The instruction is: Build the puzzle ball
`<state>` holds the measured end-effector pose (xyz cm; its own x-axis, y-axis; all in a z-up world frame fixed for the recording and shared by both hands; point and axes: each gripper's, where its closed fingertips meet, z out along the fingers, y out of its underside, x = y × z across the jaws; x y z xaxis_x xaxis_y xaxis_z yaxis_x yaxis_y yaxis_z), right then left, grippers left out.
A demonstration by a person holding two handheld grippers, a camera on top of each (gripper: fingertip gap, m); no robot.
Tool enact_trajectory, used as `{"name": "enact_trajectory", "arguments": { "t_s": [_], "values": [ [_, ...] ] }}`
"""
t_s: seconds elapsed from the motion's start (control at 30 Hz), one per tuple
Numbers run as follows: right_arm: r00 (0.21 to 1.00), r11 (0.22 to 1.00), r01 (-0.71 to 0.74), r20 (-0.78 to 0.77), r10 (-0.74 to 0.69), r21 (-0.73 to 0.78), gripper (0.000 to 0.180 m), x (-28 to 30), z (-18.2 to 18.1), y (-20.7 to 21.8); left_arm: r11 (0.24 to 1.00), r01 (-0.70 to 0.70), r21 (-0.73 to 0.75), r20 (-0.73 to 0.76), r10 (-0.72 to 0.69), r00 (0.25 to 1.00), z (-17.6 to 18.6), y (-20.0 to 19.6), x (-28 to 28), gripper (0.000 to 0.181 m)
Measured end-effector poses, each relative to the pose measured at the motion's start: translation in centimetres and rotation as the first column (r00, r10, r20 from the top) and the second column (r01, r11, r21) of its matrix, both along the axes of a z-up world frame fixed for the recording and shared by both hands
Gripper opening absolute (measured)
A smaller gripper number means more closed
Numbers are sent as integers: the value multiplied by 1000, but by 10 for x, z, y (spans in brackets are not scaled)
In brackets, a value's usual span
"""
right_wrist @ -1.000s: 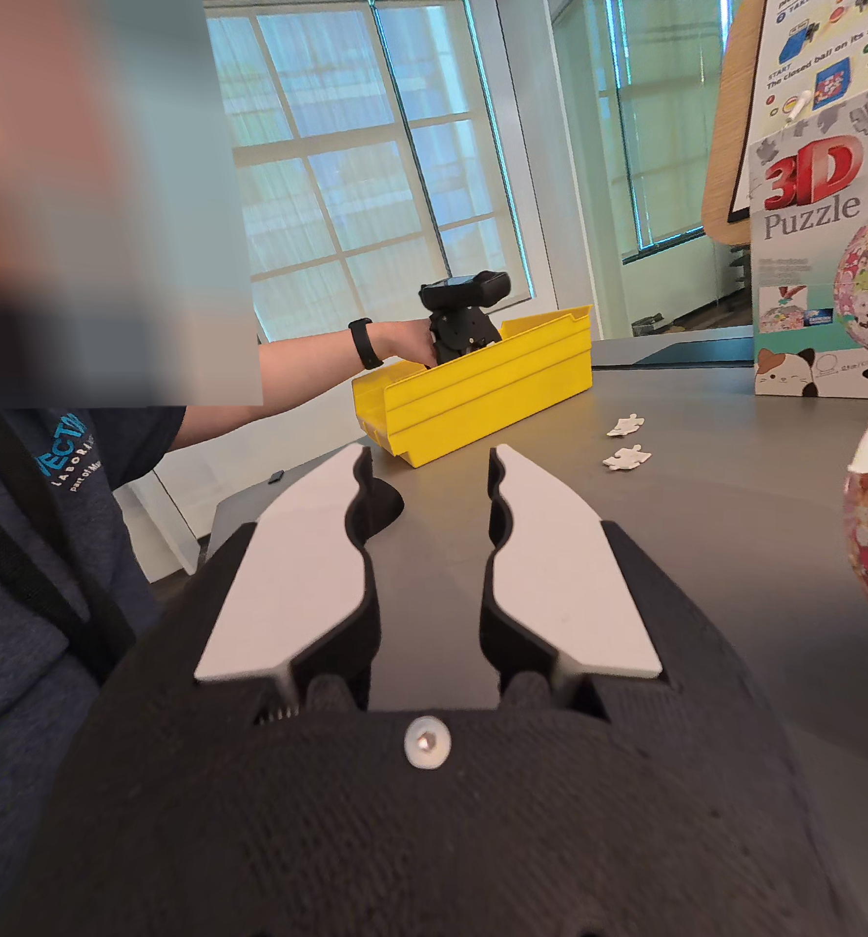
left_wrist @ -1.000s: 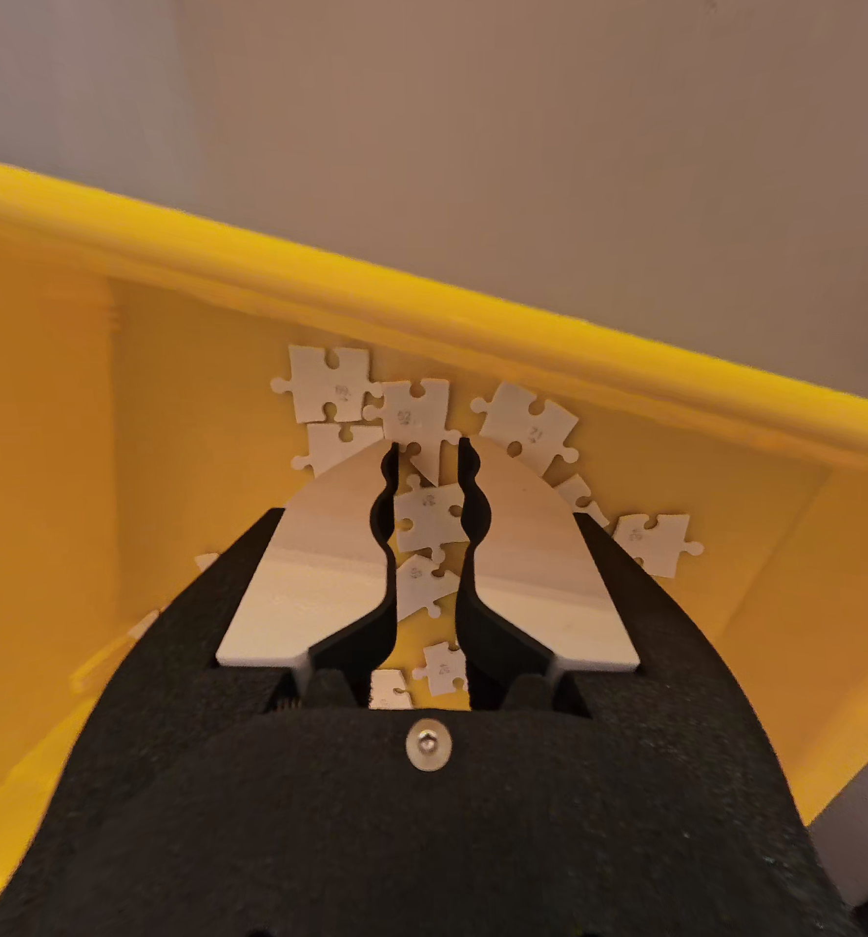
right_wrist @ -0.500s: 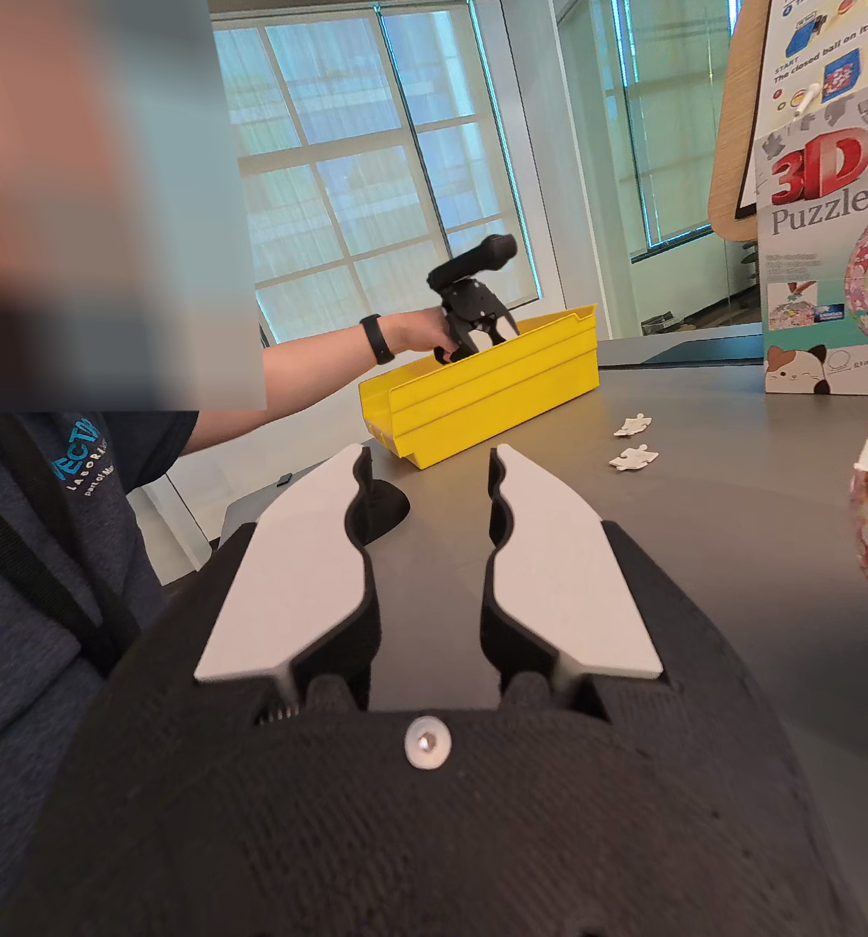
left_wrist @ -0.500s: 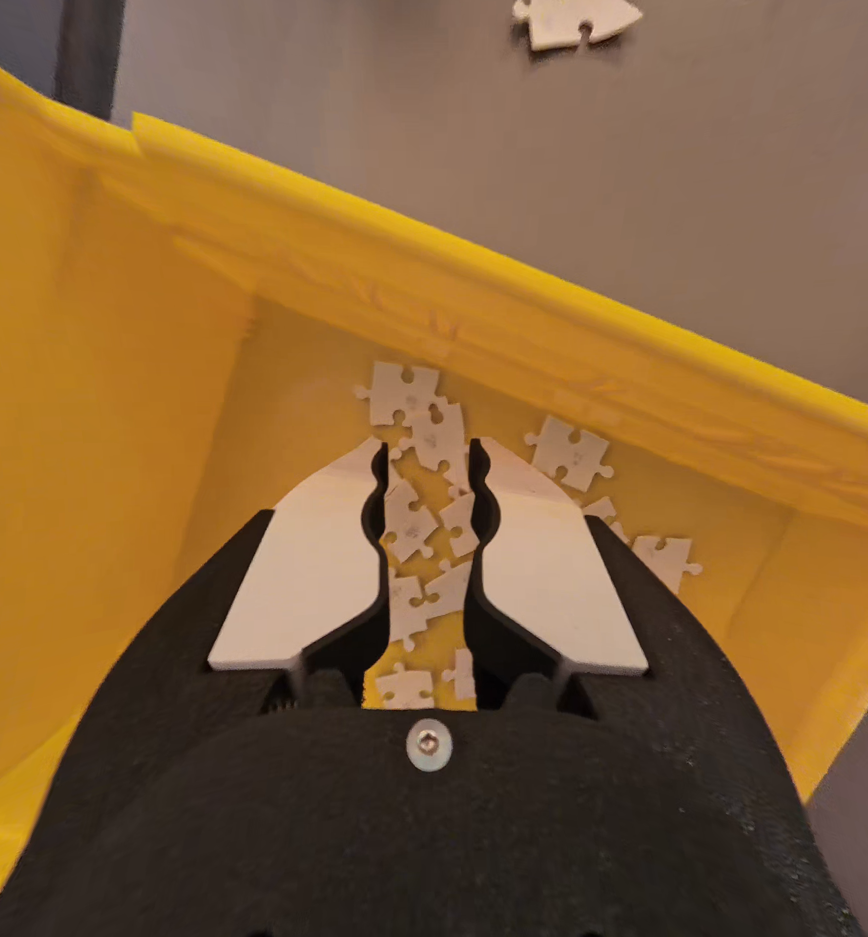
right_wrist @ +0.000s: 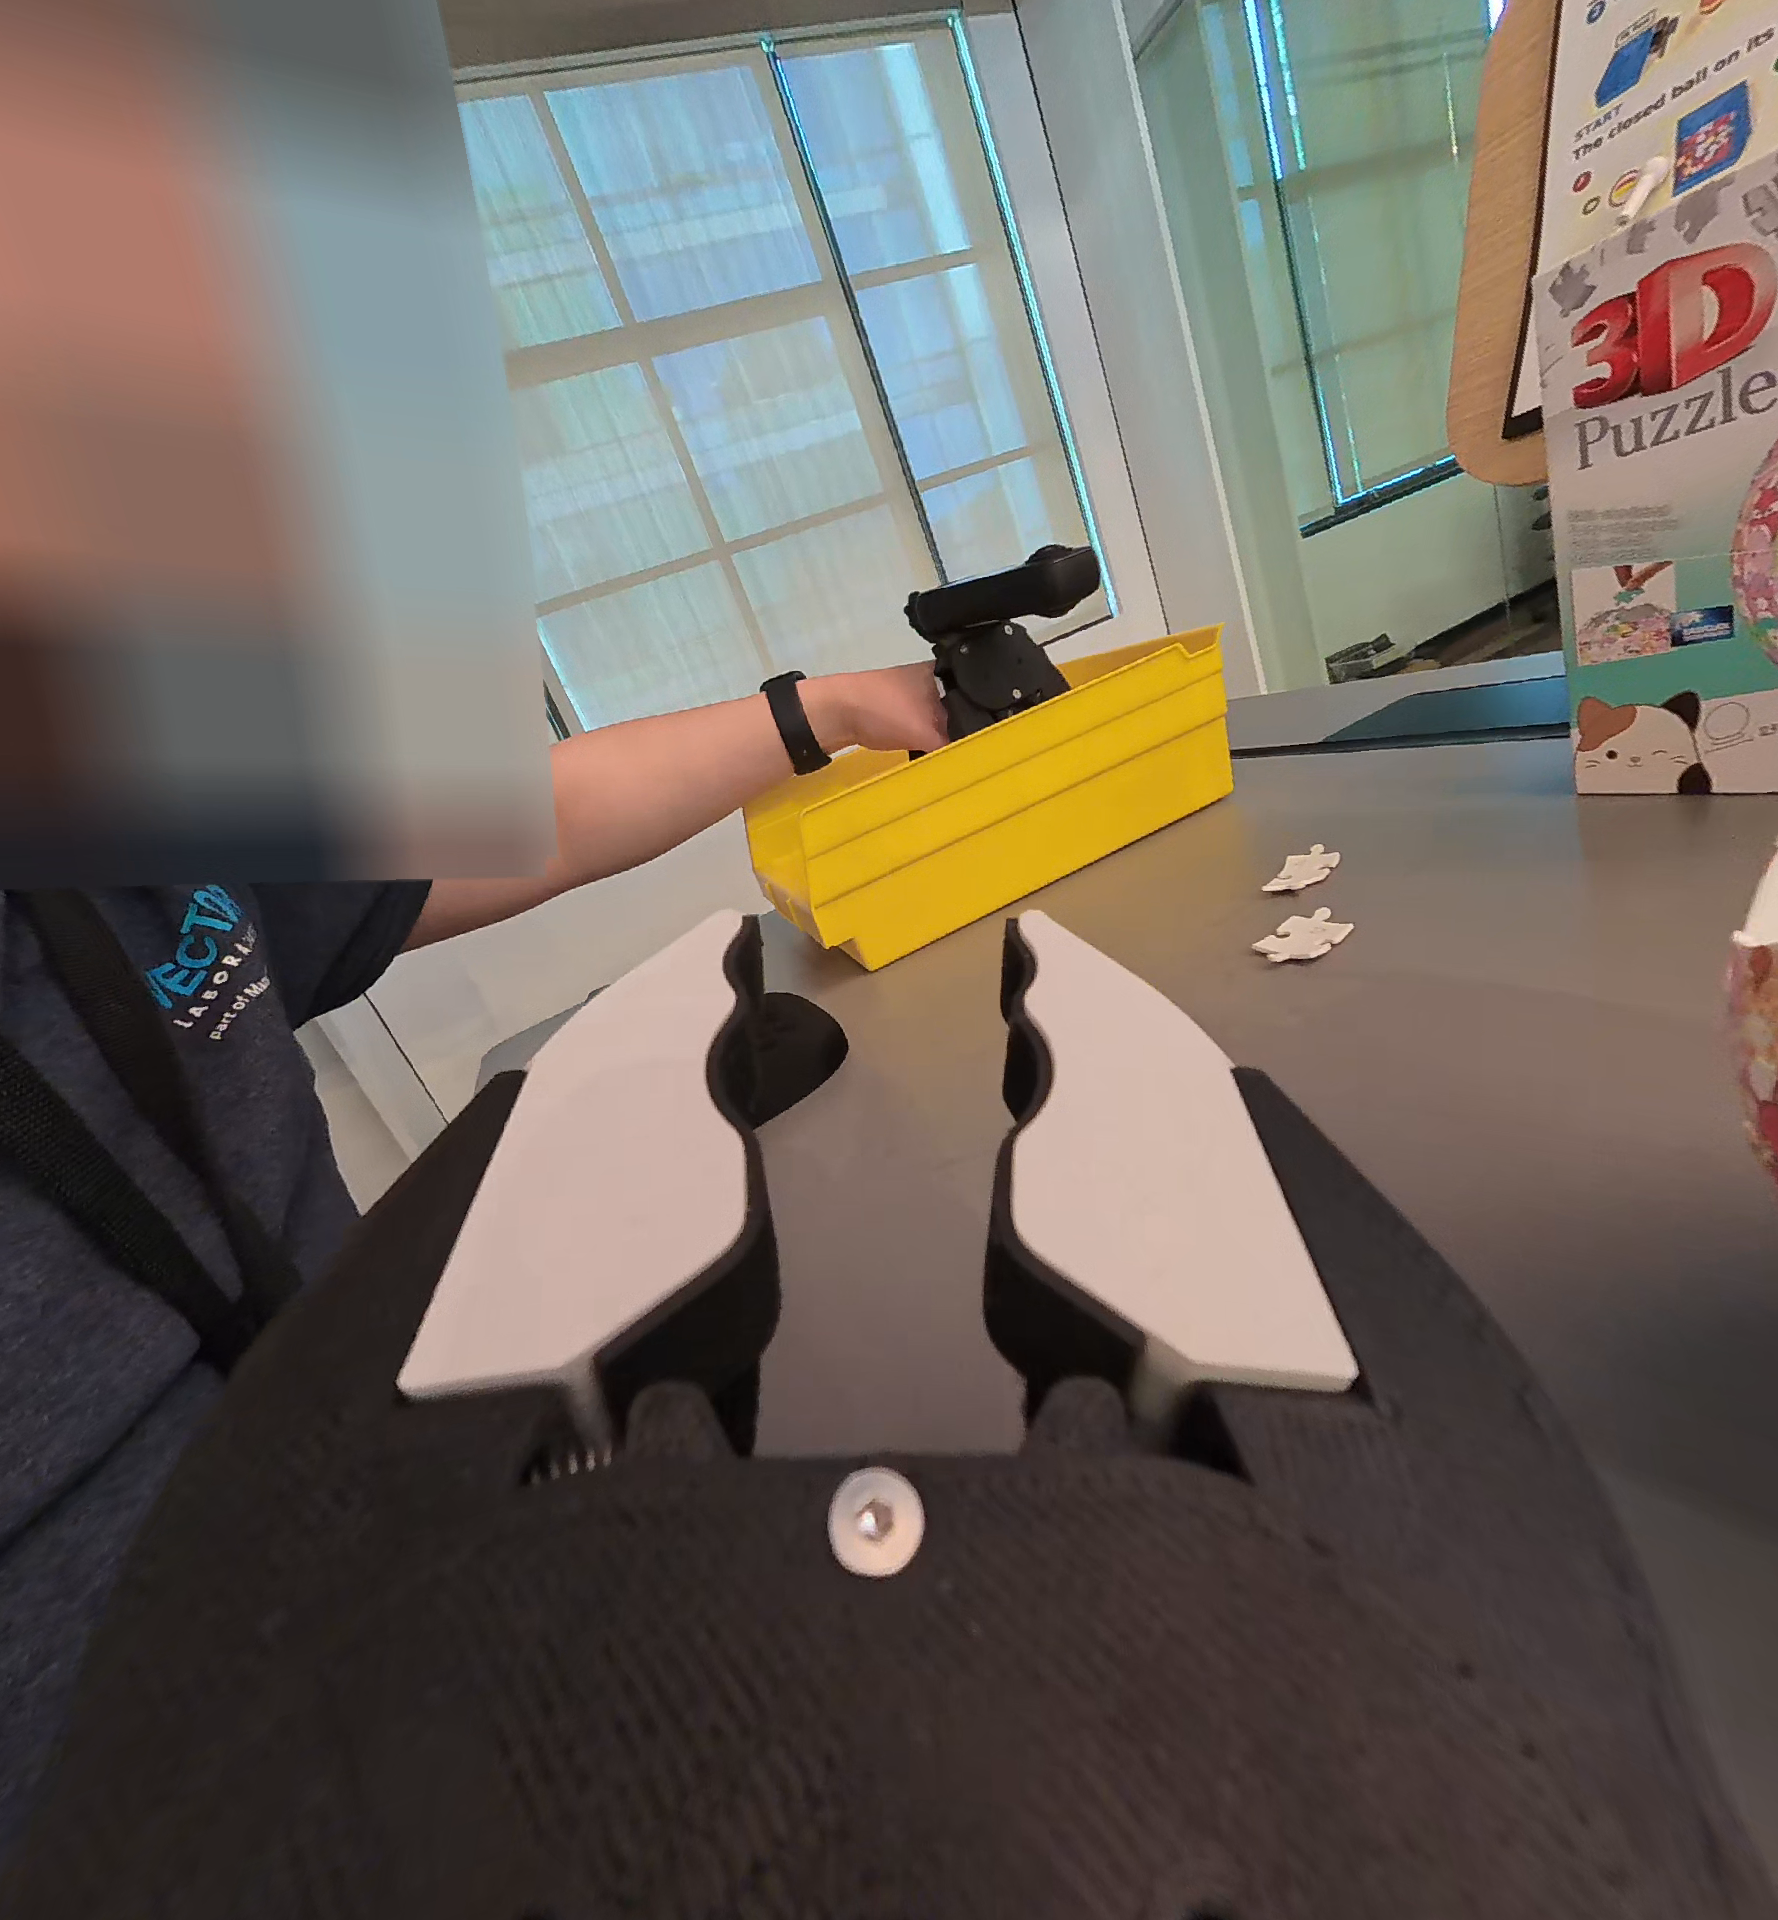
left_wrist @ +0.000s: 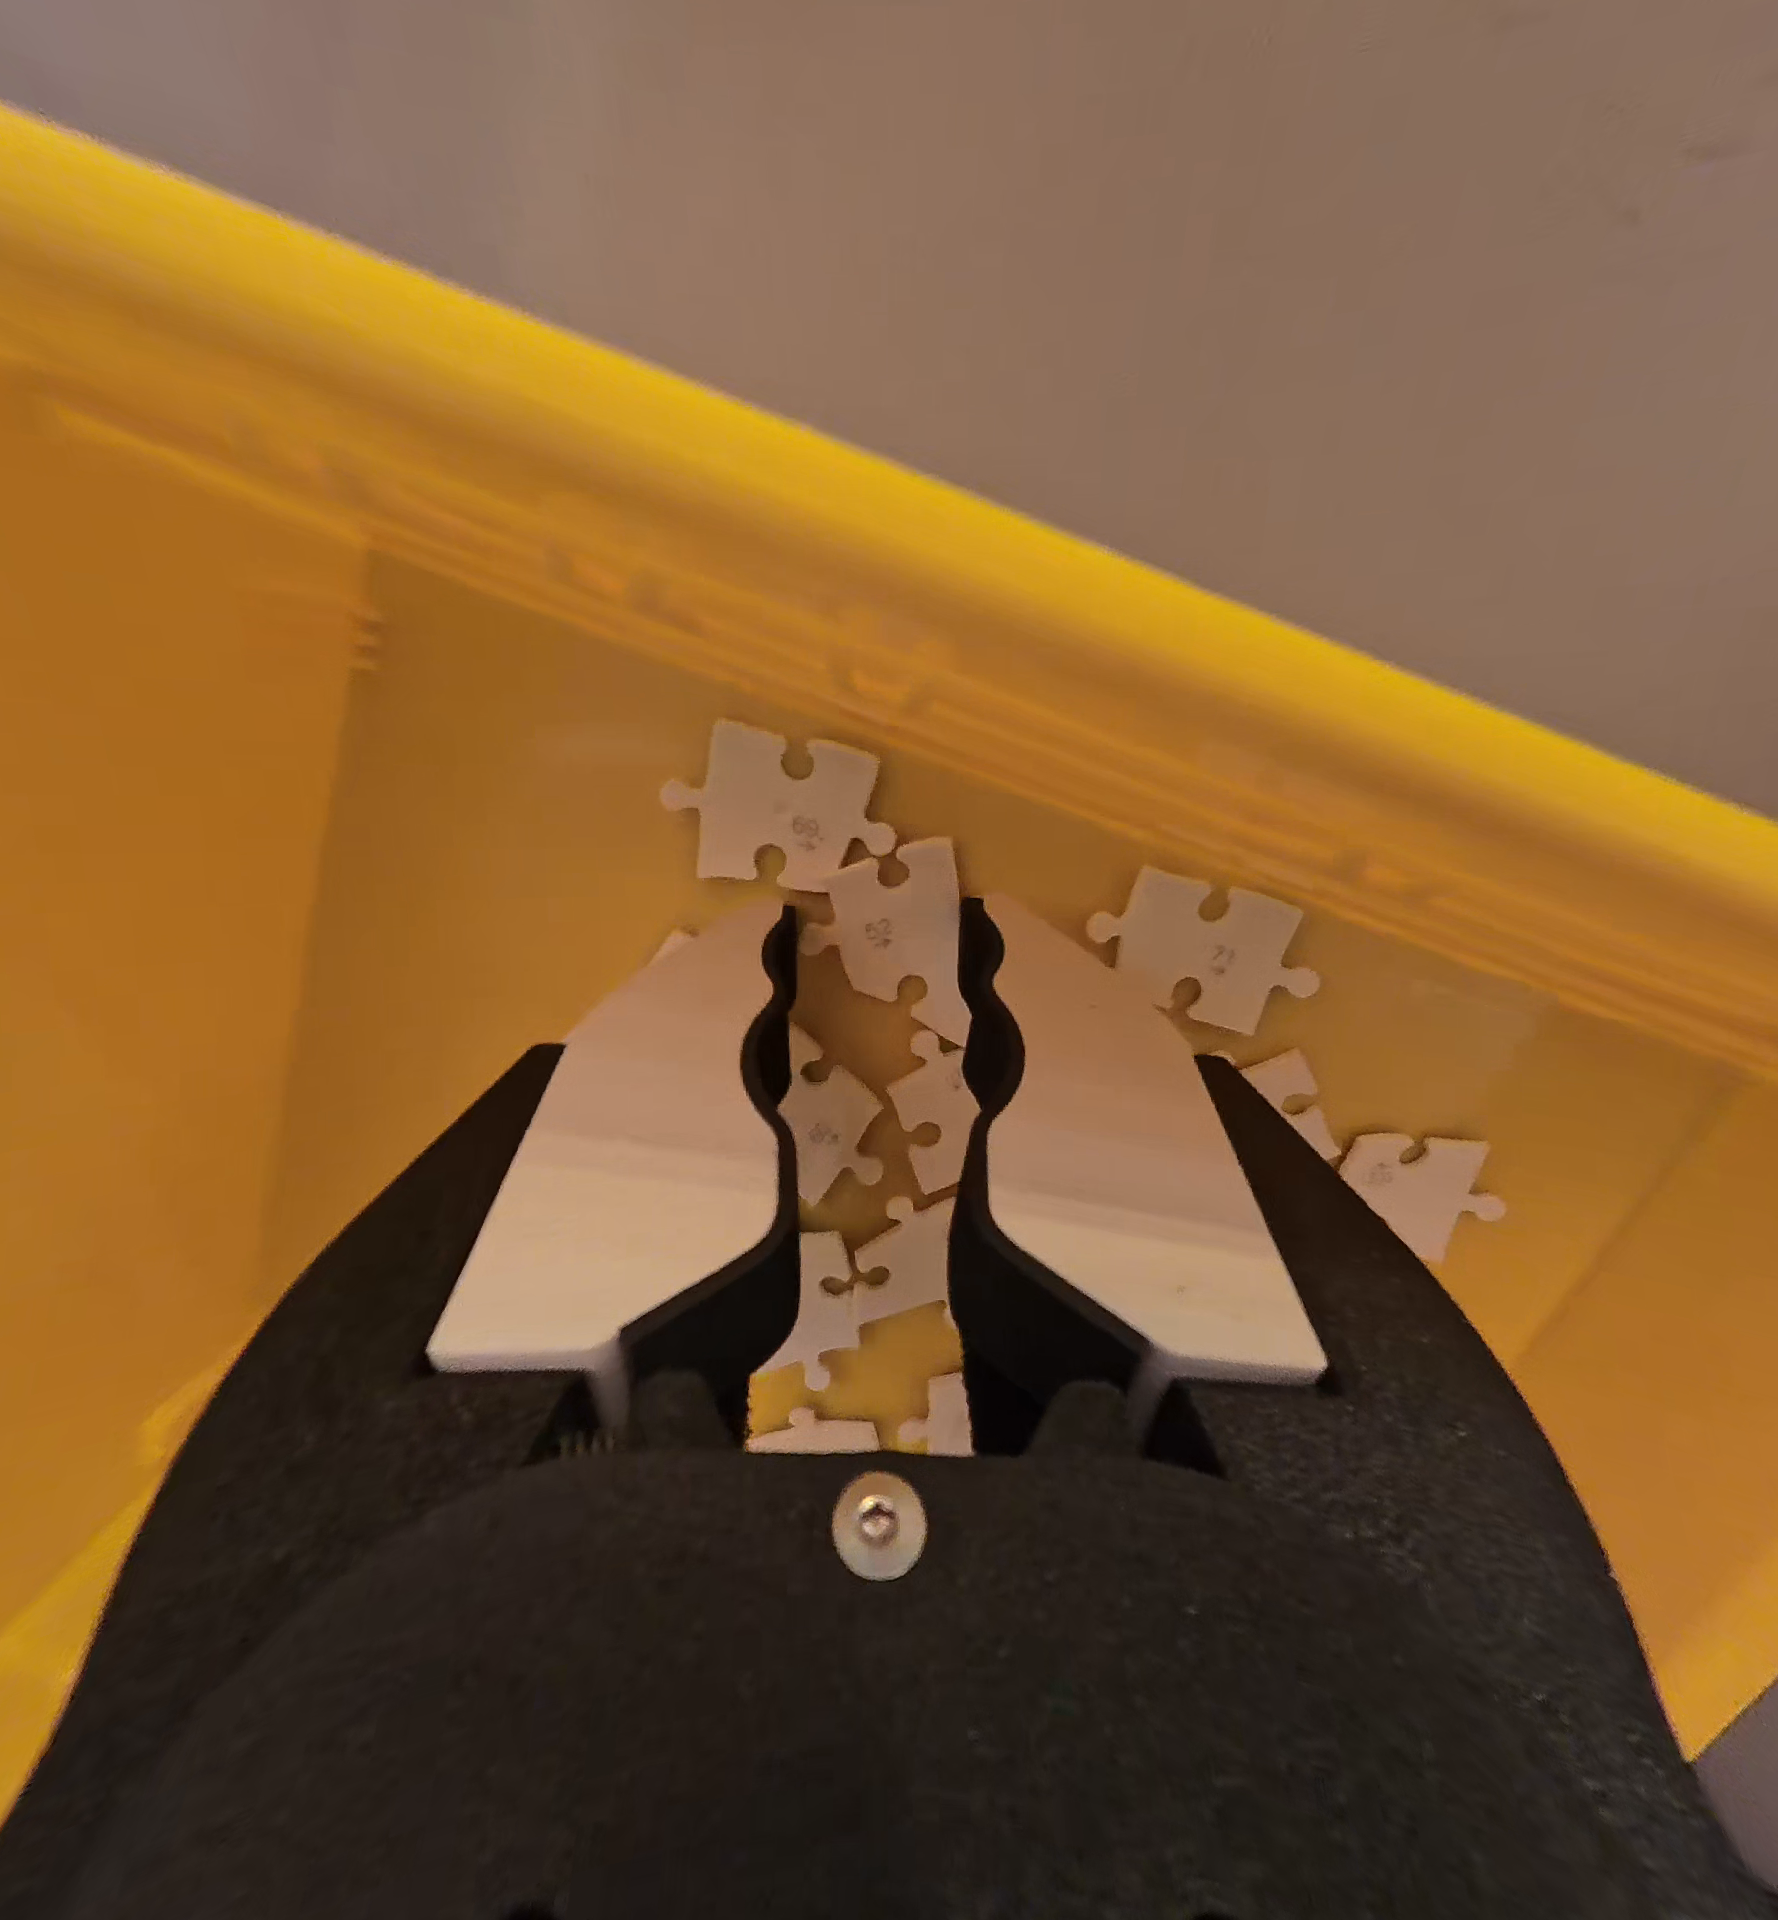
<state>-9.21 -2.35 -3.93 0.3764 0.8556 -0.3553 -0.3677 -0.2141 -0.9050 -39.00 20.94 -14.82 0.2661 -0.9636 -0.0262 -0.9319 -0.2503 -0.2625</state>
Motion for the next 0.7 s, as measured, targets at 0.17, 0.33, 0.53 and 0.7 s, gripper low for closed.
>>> {"name": "enact_trajectory", "arguments": {
  "t_s": [0.17,0.33,0.53,0.7],
  "values": [
    [1000,1000,-12,-1,12,5,45,-1,1,-1,994,-58,87,80,51,996,31,3,-3,30],
    [1000,1000,-27,-2,28,7,45,-3,1,-3,962,-204,184,336,133,932,141,-5,16,29],
    [999,999,-40,-1,40,13,45,-4,2,-6,987,-83,137,280,42,959,167,-75,119,29],
    [999,998,-51,2,51,23,45,-6,3,-9,998,7,55,6,-8,1000,60,-109,156,30]
  ]
}}
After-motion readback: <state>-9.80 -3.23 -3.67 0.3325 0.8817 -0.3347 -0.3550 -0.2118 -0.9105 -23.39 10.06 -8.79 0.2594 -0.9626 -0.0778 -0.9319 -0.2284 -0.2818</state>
